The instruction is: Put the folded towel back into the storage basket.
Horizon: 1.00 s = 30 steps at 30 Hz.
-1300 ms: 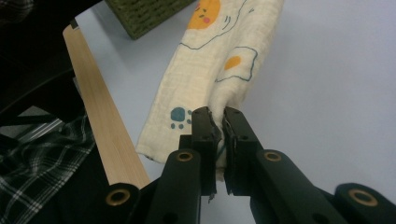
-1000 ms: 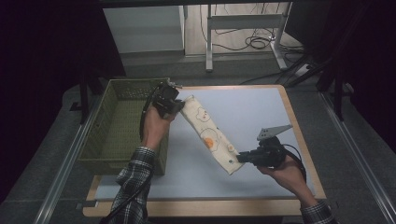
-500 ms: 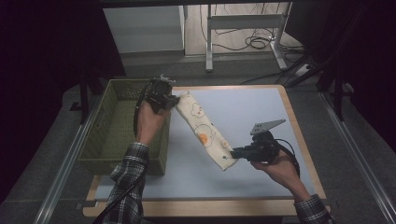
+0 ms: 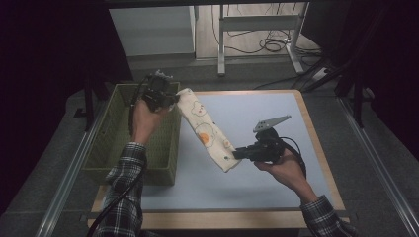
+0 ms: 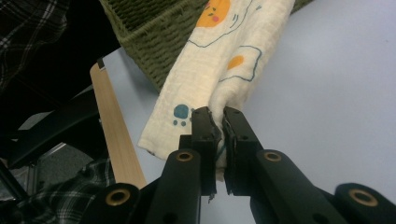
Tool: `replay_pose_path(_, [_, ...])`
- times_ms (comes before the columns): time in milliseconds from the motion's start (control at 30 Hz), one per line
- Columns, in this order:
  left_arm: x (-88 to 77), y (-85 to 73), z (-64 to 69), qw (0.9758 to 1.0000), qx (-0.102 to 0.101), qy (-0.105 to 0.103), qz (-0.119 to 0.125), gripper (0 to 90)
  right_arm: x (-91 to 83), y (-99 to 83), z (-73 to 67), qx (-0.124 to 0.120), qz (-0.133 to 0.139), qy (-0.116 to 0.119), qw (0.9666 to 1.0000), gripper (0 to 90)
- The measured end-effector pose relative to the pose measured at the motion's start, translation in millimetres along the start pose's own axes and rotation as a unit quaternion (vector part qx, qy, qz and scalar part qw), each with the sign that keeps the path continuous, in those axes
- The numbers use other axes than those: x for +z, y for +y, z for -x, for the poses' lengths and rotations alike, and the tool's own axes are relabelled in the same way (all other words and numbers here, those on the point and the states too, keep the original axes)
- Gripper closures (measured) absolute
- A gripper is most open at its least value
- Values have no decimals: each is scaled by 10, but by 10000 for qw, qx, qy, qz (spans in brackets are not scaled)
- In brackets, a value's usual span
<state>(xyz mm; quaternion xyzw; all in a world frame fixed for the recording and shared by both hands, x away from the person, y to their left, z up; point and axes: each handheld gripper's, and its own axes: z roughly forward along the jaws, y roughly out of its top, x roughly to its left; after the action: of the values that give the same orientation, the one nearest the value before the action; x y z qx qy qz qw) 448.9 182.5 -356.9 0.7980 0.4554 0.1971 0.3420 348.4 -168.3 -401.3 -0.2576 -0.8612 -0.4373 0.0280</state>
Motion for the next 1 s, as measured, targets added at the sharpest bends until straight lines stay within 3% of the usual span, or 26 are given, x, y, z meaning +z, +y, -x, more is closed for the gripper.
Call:
replay_pose_path(533, [-54,-21,-471,9994,-207,260,-79,838,372,521,-131,-127,25,195,9997,839])
replay_pose_path(1000, [-110,-98,-845,9976,-399,534,-198,839,713,804,-213,-131,12,339,9993,839])
